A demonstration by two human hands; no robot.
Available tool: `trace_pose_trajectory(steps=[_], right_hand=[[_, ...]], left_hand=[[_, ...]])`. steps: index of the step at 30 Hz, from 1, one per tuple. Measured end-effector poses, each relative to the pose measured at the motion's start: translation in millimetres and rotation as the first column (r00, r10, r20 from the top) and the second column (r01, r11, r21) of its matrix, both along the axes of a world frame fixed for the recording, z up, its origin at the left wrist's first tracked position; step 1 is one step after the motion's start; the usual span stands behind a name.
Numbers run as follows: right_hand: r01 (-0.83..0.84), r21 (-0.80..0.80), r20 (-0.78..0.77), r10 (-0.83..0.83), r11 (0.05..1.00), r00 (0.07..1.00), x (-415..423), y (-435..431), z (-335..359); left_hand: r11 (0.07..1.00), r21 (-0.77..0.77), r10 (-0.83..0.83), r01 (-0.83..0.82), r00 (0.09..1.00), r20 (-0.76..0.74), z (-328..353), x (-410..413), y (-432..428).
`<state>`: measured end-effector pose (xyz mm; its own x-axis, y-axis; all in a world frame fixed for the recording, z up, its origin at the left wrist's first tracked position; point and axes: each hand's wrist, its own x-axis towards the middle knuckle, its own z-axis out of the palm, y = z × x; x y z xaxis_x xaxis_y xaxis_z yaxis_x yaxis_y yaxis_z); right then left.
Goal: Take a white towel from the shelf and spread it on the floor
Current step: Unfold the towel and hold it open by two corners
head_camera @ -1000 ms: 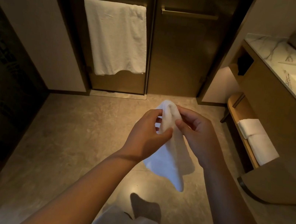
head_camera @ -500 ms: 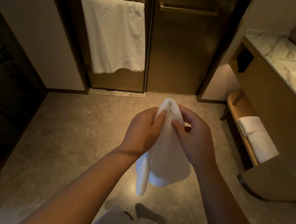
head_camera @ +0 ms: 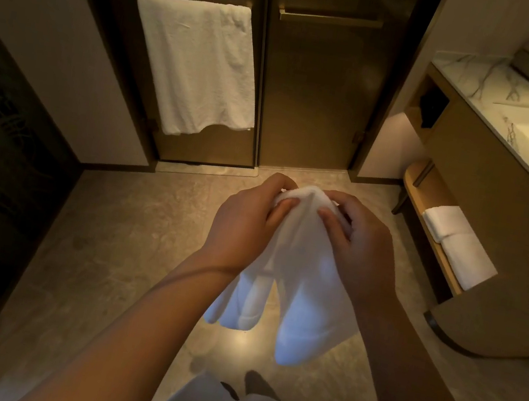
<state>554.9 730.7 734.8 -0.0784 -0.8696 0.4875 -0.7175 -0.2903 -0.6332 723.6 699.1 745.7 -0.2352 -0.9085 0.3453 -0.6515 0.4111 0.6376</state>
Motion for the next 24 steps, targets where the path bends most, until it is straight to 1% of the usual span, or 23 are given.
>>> trace_pose_trajectory(steps=[2,7,9,15,20,24], right_hand=[[-0.014,-0.004,-0.014,0.014,1.0,1.0,1.1,0.3,3.2],[0.045,-0.047,-0.019,-0.046,0.998,0.999,-4.3,-0.9,10.7],[0.038,-0.041,-0.039,-0.039,0.998,0.998,-4.9,-1.7,13.3],[0.039,-0.066,-0.063,-0.043,0.997,0.997,-3.0,-0.5,16.4],[0.083,-0.088,-0.024,-0.086,0.993,0.996,-10.6,-1.5,22.5],[0.162,-0.106,0.01,-0.162,0.981,0.987,-20.1,-4.8,24.8]], left_hand=[[1.0,-0.006,-0.023,0.023,1.0,0.001,-0.3,-0.1,-0.9],[0.999,-0.005,-0.043,0.044,0.999,0.024,-4.2,9.6,-5.8],[0.998,0.021,-0.057,0.056,0.998,0.041,-8.5,14.6,-8.2],[0.993,0.109,-0.05,0.047,0.998,0.026,-27.5,21.5,-12.0],[0.994,0.105,-0.001,-0.012,0.993,0.117,-46.7,25.3,-14.1],[0.989,0.131,0.057,-0.072,0.992,0.116,-58.8,29.9,-16.2]])
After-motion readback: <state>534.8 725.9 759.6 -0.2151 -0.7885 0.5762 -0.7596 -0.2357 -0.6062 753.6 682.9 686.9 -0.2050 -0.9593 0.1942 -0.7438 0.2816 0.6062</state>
